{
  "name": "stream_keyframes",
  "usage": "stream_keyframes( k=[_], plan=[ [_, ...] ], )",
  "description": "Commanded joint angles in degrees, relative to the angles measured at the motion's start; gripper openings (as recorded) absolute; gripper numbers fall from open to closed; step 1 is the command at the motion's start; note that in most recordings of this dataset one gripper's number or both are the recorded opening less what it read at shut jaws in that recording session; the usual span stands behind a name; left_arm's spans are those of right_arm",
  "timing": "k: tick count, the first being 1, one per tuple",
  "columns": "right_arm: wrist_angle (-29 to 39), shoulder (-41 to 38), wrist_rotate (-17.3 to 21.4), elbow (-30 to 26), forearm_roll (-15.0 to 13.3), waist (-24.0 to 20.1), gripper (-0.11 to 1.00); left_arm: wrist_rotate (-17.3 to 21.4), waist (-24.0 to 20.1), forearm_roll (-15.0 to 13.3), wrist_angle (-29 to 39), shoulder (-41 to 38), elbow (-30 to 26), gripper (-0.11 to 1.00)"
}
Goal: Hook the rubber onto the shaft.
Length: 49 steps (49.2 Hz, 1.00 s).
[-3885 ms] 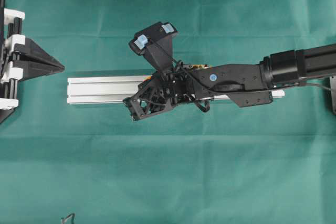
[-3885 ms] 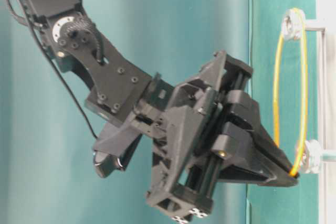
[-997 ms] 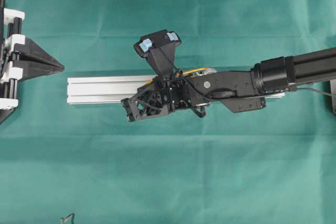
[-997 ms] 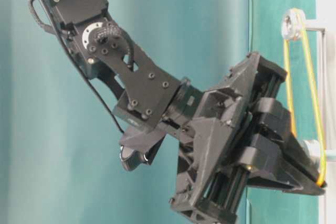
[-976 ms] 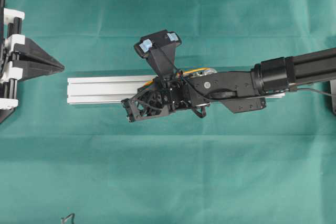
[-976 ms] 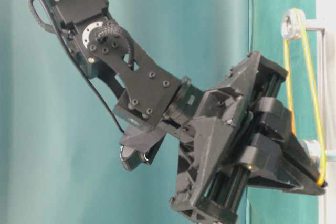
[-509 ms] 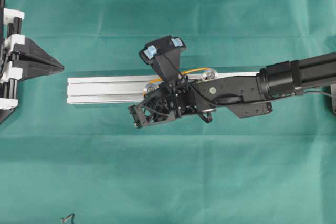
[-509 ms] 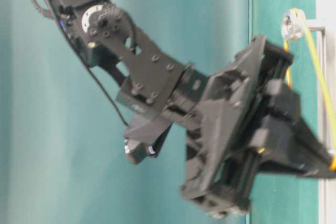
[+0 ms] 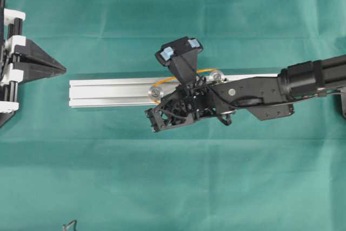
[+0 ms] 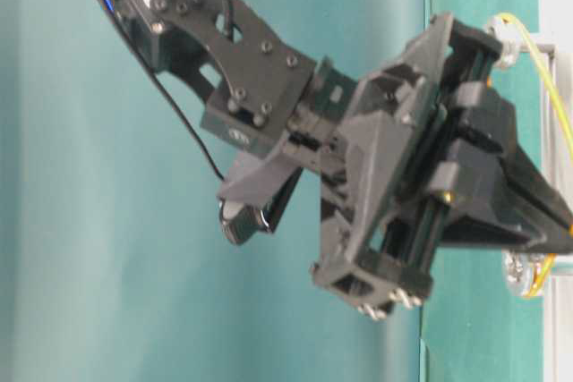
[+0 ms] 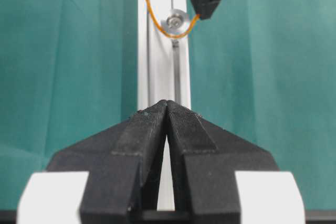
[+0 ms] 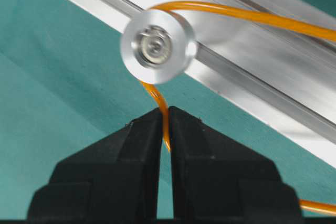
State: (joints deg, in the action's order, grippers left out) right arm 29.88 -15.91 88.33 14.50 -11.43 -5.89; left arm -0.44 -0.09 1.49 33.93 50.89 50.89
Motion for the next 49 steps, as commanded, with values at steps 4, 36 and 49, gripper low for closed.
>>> stream_keyframes(
  k=[4,36,49],
  plan=[
    [0.1,3.4,0.1,0.7,-0.3,-0.1,0.07,-0.1,-0.1,0.2,-0.3,-0.4,-1.8,0.00],
    [1.5,5.3,-0.6,3.2,-2.5,-0.1,0.07,-0.1,-0.1,0.2,-0.3,-0.4,-1.8,0.00],
    [1.2,5.3,-1.0,3.1,-3.6,-0.1,0.07,-0.1,-0.1,0.2,-0.3,-0.4,-1.9,0.00]
  ],
)
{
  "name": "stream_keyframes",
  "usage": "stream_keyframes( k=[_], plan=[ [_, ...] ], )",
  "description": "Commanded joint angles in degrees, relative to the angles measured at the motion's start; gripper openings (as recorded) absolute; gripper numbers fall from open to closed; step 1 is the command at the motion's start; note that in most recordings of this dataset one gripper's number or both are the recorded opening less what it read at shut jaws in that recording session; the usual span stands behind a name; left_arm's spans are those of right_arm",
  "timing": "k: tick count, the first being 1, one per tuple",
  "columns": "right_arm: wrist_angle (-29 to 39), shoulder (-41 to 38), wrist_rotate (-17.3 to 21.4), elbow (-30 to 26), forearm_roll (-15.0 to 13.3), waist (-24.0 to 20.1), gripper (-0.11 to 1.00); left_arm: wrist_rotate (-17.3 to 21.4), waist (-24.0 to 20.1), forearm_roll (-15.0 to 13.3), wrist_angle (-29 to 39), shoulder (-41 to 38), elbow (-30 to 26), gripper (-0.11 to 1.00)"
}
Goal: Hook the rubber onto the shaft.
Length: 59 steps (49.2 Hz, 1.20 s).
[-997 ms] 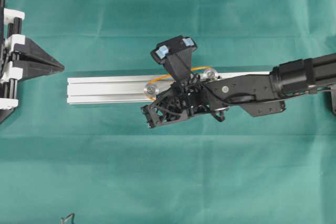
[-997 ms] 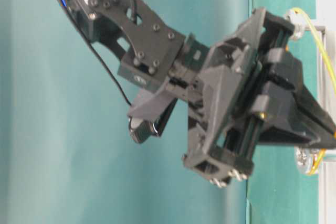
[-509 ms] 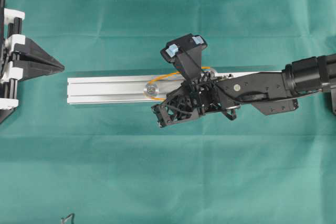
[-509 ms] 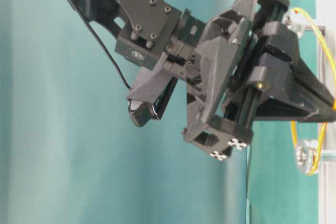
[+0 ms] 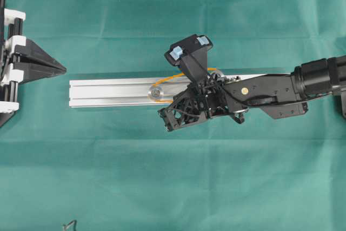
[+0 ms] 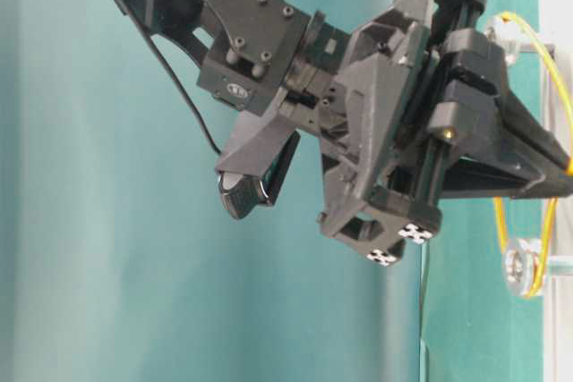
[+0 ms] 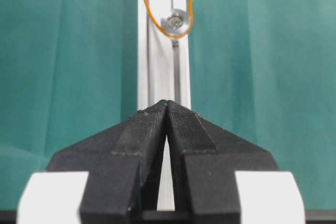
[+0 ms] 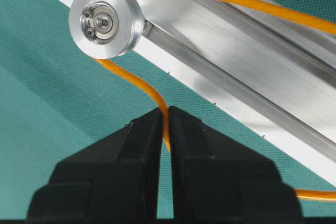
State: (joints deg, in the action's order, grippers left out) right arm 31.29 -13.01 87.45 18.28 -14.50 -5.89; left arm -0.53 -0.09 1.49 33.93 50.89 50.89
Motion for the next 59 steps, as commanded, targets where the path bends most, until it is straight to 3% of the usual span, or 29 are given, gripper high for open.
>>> stream_keyframes(
  k=[1,17,22,32,59],
  plan=[
    [-0.2,2.4,-0.1,-0.7,-0.6,-0.1,0.07,0.0,-0.1,0.2,-0.3,-0.3,-1.8,0.00],
    [-0.6,2.4,-0.1,-0.7,-1.1,-0.1,0.09,0.0,-0.1,0.2,-0.3,-0.4,-1.8,0.00],
    [-0.5,2.3,-0.1,-0.8,-1.1,-0.1,0.29,0.0,-0.1,0.2,-0.4,-0.4,-1.8,0.00],
    [-0.4,2.4,-0.1,-0.9,-1.3,-0.1,0.86,0.0,-0.1,0.2,-0.3,-0.4,-1.9,0.00],
    [-0.4,3.4,-0.2,-1.3,-2.6,-0.1,0.82,0.0,-0.1,0.2,-0.3,-0.4,-1.9,0.00]
  ],
)
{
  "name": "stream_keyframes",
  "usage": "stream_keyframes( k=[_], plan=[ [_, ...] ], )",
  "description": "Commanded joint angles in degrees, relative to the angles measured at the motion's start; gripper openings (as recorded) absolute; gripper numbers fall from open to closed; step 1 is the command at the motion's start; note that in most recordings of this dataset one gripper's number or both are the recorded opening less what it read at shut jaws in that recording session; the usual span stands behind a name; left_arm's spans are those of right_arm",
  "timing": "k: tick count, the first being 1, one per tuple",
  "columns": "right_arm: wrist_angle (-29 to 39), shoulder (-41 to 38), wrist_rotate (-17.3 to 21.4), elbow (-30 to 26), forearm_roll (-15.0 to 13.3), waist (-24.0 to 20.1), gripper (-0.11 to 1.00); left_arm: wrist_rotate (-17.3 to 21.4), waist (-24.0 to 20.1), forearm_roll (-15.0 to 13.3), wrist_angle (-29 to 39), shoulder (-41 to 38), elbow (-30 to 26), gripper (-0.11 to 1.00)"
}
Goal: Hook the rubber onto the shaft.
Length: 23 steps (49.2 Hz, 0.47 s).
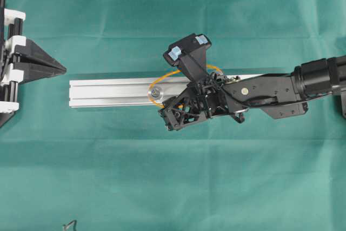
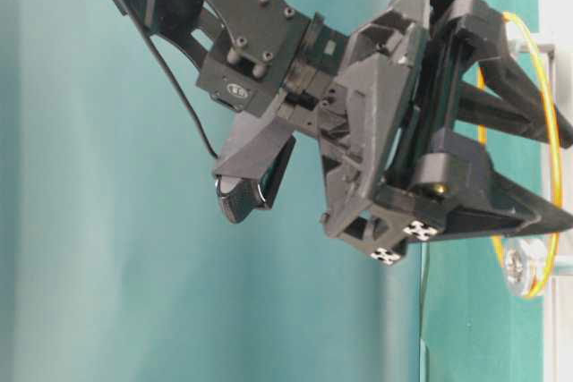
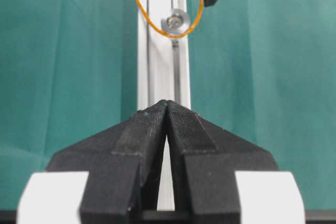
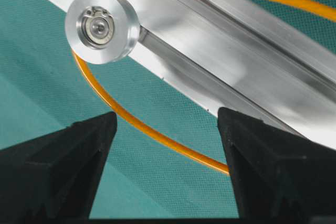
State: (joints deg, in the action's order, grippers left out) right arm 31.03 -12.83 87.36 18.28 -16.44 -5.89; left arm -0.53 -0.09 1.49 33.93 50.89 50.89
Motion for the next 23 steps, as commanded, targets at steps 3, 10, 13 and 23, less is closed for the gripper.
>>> stream_keyframes(
  k=[3,10,13,23],
  plan=[
    [0.0,3.9,-0.1,-1.3,-1.2,-0.1,0.82,0.0,-0.1,0.2,-0.3,-0.4,-1.8,0.00],
    [0.1,5.6,-0.1,-1.3,-2.2,0.3,0.82,0.1,-0.1,0.2,-0.3,-0.4,-1.9,0.00],
    [0.4,6.4,-0.1,-1.3,-2.9,0.4,0.82,0.1,-0.1,0.2,-0.3,-0.4,-1.8,0.00],
    [2.1,8.8,-0.1,-1.3,-4.2,0.7,0.82,0.1,-0.1,0.2,-0.3,-0.4,-1.9,0.00]
  ],
)
